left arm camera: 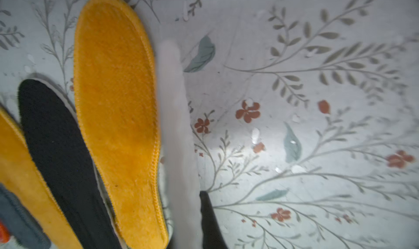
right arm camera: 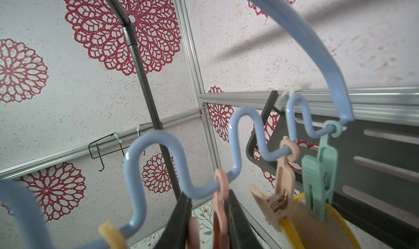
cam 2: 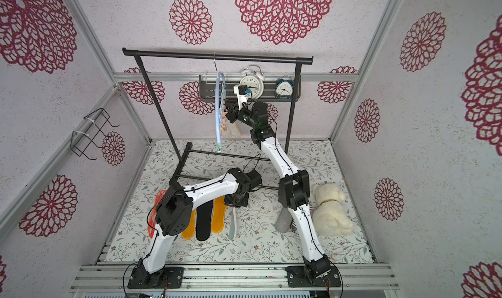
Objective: Take the shoe insoles off the hanger
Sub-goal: Place the insole at the center of the board.
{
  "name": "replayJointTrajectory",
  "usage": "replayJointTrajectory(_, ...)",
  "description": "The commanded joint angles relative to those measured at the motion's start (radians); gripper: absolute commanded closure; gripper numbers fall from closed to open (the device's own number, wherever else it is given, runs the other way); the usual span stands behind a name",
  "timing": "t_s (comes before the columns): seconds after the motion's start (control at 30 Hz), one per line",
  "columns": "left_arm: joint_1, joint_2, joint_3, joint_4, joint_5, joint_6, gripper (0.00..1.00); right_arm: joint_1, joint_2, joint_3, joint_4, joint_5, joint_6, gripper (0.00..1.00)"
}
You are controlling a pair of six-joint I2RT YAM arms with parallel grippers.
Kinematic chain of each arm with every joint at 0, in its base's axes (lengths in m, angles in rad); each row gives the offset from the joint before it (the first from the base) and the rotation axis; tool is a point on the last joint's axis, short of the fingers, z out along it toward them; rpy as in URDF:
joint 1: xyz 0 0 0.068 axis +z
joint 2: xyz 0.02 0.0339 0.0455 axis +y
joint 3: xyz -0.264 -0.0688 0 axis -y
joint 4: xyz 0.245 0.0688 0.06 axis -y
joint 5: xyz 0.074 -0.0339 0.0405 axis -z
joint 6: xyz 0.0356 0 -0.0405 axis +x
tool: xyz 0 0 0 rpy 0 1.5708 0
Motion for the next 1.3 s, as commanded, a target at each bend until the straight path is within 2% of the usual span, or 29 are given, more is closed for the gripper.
replayJointTrajectory(0.0,-0.004,-0.012,0.016,-0.139,-0.126,-0.02,1.0,-0.015,0.019,0.015,-0.027,-0.008,0.007,0.86)
replayJointTrajectory(0.13,0.002,-0.023,-0.032,-0.124,-0.121,-0.031,0.97,-0.015,0.02,0.015,-0.024,-0.003,0.019,0.86)
replayJointTrajectory(0.3,0.003,-0.019,0.022,-0.155,-0.144,-0.014,0.85,-0.016,0.017,0.014,-0.027,-0.002,0.019,0.86)
replayJointTrajectory(0.5,0.001,0.04,0.121,-0.187,-0.13,0.02,0.85,-0.016,0.013,0.014,-0.032,-0.004,0.016,0.86)
replayJointTrajectory(0.57,0.0,0.048,0.107,-0.149,-0.088,0.03,0.81,-0.017,0.012,0.014,-0.033,-0.005,0.017,0.86)
replayJointTrajectory(0.77,-0.006,0.054,0.085,-0.071,-0.005,0.056,0.6,-0.021,0.01,0.014,-0.04,-0.004,0.011,0.86)
replayJointTrajectory(0.93,-0.01,-0.029,-0.002,0.117,0.164,0.064,0.48,-0.021,0.012,0.014,-0.035,0.0,0.011,0.86)
replayJointTrajectory(1.13,-0.007,-0.124,-0.077,0.288,0.378,0.045,0.46,-0.022,0.013,0.014,-0.037,-0.003,0.013,0.86)
replayJointTrajectory(1.27,-0.002,-0.185,-0.118,0.318,0.405,0.044,0.46,-0.022,0.012,0.014,-0.038,-0.003,0.013,0.86)
